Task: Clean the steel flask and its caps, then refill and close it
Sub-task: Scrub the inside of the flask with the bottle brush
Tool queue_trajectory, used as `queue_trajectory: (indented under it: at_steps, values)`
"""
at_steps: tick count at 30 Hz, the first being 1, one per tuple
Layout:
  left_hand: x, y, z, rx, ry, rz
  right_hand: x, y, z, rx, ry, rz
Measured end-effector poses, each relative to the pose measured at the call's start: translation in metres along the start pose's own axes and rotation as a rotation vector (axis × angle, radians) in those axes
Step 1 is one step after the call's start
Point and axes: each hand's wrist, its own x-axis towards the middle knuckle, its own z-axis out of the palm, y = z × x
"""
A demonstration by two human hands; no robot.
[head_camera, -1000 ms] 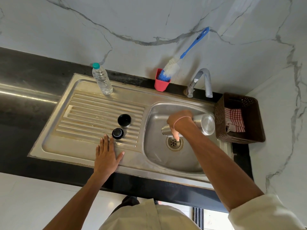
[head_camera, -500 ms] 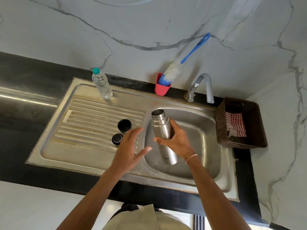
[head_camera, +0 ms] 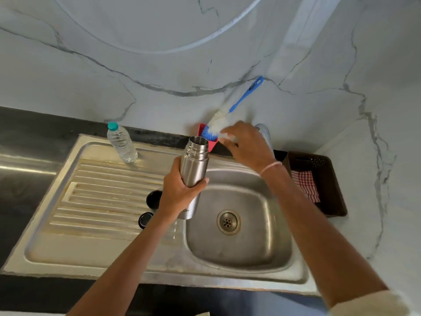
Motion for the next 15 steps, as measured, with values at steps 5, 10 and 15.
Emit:
queue_trajectory:
  at_steps: [5, 10, 15]
  values:
    - [0.009, 0.001, 0.001, -0.041, -0.044, 0.032, 0.089, 0.018, -0.036, -0.789, 0.072, -0.398]
    - [0.008, -0.008, -0.003, -0.027, -0.039, 0.018, 0.137, 0.02, -0.044, -1.226, -0.191, -0.452]
    - [0.003, -0.015, -0.01, -0.025, -0.012, 0.007, 0.148, 0.011, -0.032, -1.185, -0.369, -0.352]
